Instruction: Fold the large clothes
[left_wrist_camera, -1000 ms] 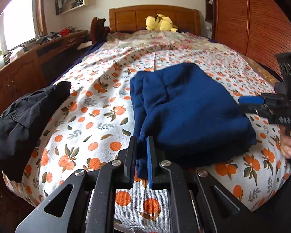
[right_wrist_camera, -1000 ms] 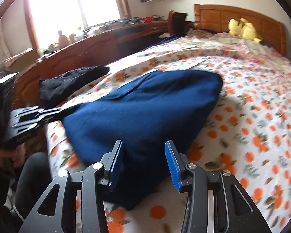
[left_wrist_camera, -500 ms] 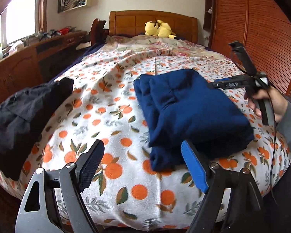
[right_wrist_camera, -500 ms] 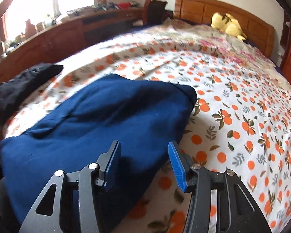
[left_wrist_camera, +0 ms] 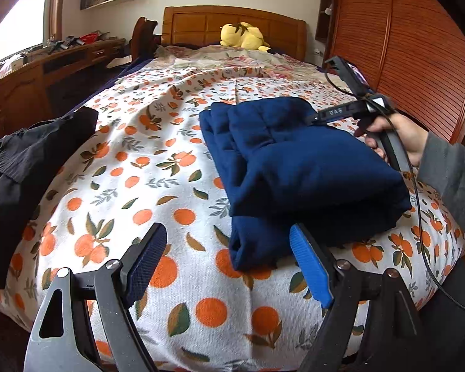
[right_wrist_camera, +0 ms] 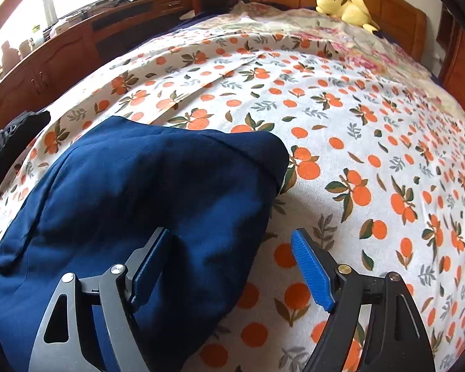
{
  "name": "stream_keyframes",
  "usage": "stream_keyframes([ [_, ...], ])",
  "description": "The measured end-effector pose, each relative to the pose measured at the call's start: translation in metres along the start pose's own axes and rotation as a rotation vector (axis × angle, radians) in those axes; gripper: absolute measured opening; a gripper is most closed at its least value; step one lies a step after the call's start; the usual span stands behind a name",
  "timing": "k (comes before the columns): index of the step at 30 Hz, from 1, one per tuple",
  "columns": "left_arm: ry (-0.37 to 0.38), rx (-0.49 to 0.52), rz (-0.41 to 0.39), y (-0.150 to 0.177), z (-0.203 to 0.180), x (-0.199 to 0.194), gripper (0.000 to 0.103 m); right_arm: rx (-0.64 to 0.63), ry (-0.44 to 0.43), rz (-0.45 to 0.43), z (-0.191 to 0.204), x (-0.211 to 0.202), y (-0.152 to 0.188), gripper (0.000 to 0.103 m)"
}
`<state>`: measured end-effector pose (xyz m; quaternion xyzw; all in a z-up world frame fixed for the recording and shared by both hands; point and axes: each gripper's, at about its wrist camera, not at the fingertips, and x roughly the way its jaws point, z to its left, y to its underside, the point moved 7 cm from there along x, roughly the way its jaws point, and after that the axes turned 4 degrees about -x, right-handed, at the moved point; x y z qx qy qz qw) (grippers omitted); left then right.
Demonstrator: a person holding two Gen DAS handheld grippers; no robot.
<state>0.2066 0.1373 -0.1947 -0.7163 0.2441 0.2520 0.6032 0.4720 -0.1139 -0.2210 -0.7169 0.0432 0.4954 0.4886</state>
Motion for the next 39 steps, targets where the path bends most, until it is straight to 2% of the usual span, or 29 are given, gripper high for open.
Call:
stream_keyframes([
  [16,0.017,-0.026,0.053,0.007,-0.006,0.016,0.082,0.093,-0.110,-0.019,-0.014,0.028,0.002,0.085],
  [36,0.054,-0.052,0.068,0.012,-0.013,0.019,0.082,0.109,-0.112,-0.050,-0.015,0.027,0.006,0.085],
  [39,0.068,-0.052,0.071,0.013,-0.014,0.020,0.076,0.111,-0.114,-0.050,-0.014,0.027,0.006,0.085],
])
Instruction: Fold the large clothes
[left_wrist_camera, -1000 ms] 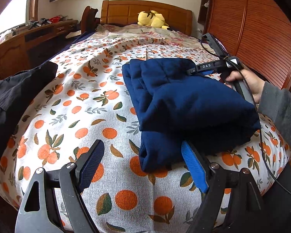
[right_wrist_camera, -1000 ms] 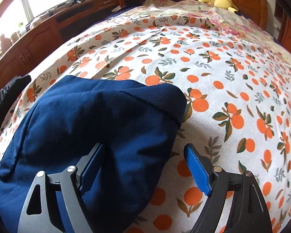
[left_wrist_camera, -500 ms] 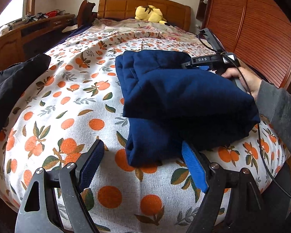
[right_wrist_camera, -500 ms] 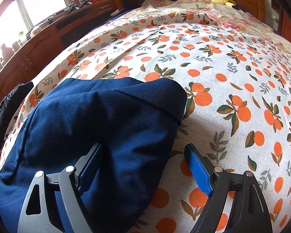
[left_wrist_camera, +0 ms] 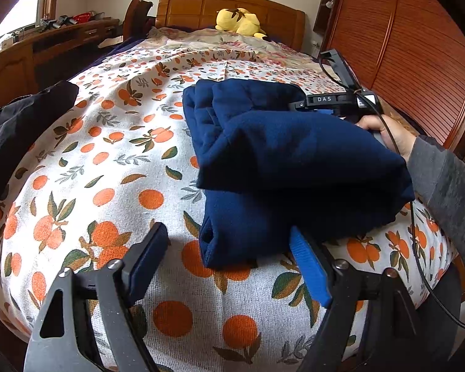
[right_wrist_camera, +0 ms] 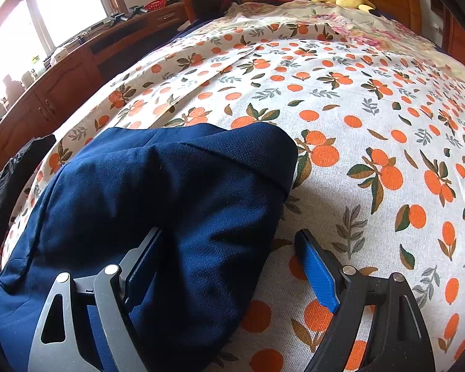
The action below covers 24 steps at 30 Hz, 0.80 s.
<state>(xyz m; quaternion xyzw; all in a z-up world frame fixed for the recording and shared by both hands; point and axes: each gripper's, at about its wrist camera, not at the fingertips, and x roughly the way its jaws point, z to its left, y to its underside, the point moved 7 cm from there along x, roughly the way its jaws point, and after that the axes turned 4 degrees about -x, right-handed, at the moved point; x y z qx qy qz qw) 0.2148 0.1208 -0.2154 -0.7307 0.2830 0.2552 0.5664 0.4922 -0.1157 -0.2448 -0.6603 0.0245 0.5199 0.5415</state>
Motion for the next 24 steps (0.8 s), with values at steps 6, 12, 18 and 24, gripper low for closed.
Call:
stream_keyframes([
  [6,0.063,-0.011,0.025,0.000,-0.005,0.004,0.055,0.007,-0.010,0.010,0.001,0.001,0.000,0.084],
  [12,0.106,-0.015,0.032,0.002,-0.007,0.003,0.030,-0.035,-0.054,-0.016,0.019,-0.010,-0.004,0.035],
  [18,0.146,-0.001,0.009,-0.005,-0.011,-0.008,0.015,-0.093,0.052,-0.089,0.029,-0.035,-0.011,0.013],
  [24,0.136,0.012,-0.070,-0.024,-0.007,-0.032,0.012,-0.148,0.110,-0.168,0.052,-0.075,-0.020,0.010],
])
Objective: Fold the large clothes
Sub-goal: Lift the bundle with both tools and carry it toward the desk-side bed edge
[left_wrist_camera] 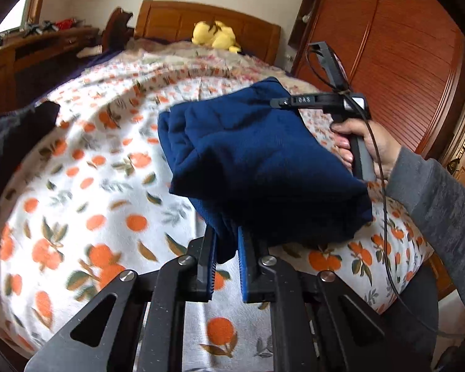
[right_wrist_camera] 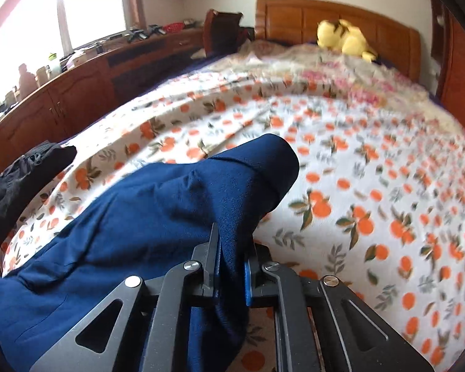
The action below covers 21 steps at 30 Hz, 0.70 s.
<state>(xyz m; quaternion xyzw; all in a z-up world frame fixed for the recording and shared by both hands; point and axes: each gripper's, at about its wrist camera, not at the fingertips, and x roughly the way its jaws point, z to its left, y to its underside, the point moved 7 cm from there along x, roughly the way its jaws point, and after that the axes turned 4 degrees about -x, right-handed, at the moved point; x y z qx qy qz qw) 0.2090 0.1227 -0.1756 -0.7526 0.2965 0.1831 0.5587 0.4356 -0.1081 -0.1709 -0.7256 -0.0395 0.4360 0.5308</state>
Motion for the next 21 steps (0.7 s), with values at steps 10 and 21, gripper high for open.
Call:
stream_keyframes([
  [10,-0.085,-0.043,-0.147,-0.035,0.074,-0.072,0.011,-0.113,-0.008,-0.076,0.086,-0.040,-0.043,0.009],
  [21,-0.395,-0.064,-0.283,-0.082,0.224,-0.198,0.011,-0.257,-0.090,-0.161,0.271,-0.041,-0.133,0.010],
])
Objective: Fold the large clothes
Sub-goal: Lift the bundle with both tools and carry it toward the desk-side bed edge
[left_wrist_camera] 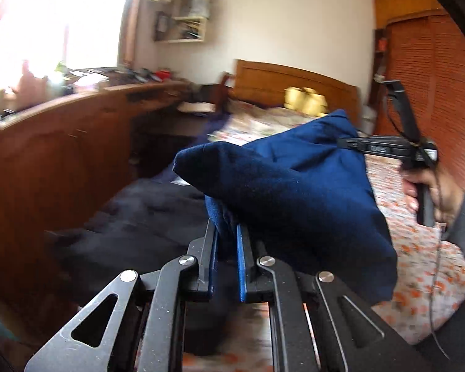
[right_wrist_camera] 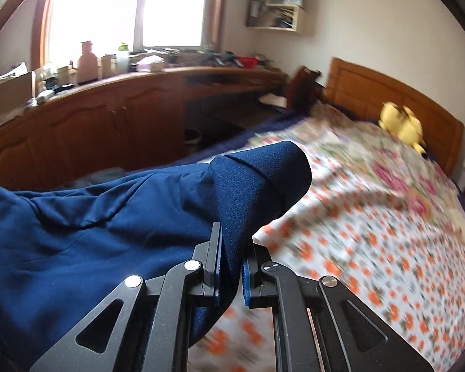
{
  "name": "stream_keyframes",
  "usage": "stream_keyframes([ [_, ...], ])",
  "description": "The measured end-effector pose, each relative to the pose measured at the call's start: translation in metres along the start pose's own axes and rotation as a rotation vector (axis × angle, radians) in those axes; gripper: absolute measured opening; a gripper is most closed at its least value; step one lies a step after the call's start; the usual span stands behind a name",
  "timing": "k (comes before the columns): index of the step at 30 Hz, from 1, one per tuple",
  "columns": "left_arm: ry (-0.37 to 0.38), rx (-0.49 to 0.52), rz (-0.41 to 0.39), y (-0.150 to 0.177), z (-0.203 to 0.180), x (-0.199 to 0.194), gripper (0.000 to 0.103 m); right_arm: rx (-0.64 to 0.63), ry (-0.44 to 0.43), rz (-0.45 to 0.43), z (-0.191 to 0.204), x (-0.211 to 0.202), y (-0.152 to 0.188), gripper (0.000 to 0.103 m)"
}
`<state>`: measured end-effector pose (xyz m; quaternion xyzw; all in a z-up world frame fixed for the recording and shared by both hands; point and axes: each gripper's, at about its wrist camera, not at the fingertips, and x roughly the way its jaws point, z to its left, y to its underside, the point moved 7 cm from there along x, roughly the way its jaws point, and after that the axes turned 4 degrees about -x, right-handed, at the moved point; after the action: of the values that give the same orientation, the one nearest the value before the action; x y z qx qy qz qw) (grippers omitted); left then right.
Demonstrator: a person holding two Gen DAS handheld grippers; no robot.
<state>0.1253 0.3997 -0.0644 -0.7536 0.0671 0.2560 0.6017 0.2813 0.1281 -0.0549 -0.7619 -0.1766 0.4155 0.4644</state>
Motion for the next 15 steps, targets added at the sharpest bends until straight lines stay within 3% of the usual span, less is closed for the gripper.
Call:
stream_keyframes([
  [7,-0.201,-0.015,0.004,-0.007,0.089,-0.006,0.011,-0.053,-0.050,0.018,0.085,0.053,-0.043,0.010],
  [10,-0.244,-0.027,0.043,0.006,0.113,0.004,0.011,-0.047,-0.090,0.090,0.104,0.077,-0.029,0.011],
  [12,-0.260,-0.052,0.083,0.020,0.127,0.014,0.012,-0.025,-0.145,0.199,0.110,0.095,-0.003,0.014],
  [15,-0.282,-0.087,0.094,0.031,0.139,0.013,0.015,-0.056,-0.136,0.202,0.110,0.097,0.022,0.016],
])
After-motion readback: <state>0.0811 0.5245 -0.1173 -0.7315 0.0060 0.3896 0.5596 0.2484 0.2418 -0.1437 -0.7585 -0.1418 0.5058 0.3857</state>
